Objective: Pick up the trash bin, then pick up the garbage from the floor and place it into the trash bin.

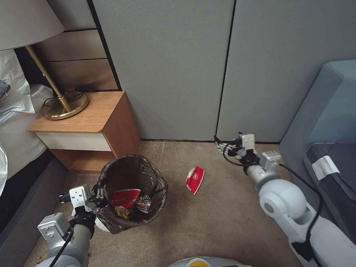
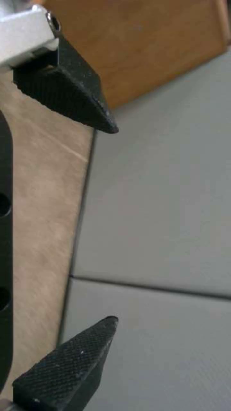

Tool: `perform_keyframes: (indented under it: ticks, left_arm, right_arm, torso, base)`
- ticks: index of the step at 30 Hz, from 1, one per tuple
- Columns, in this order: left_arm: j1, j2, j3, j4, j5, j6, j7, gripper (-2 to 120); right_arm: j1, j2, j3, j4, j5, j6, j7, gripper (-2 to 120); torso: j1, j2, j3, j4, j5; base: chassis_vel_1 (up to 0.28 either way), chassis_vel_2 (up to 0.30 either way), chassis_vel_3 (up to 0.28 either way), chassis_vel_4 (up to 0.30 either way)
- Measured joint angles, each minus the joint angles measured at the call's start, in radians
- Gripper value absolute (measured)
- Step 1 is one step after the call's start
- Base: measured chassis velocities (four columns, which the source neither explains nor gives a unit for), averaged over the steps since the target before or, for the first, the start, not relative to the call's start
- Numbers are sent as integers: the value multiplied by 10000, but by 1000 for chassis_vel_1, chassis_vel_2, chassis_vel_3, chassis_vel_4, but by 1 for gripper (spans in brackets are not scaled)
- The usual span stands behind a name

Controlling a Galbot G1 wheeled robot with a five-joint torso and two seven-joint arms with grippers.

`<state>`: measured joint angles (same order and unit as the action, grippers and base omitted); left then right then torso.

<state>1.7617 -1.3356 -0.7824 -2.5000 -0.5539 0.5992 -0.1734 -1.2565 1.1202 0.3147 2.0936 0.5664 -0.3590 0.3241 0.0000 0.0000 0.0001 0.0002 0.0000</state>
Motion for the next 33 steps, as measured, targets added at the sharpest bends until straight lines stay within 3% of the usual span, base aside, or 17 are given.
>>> perform_keyframes:
  ticks: [18, 33]
  left_arm:
    - [81, 44, 15, 0, -63, -22, 5, 8]
    - [77, -41, 76, 0, -14, -31, -2, 8]
  right_arm:
    - [2138, 612, -2382, -3523, 1367, -638, 954, 100]
    - [3199, 1684, -2953, -6175, 1931, -858, 1381, 100]
  torso:
    - [0, 0, 0, -1, -2]
    - [0, 0, 0, -4, -2]
  base:
    - [0, 0, 0, 0]
    - [0, 0, 0, 0]
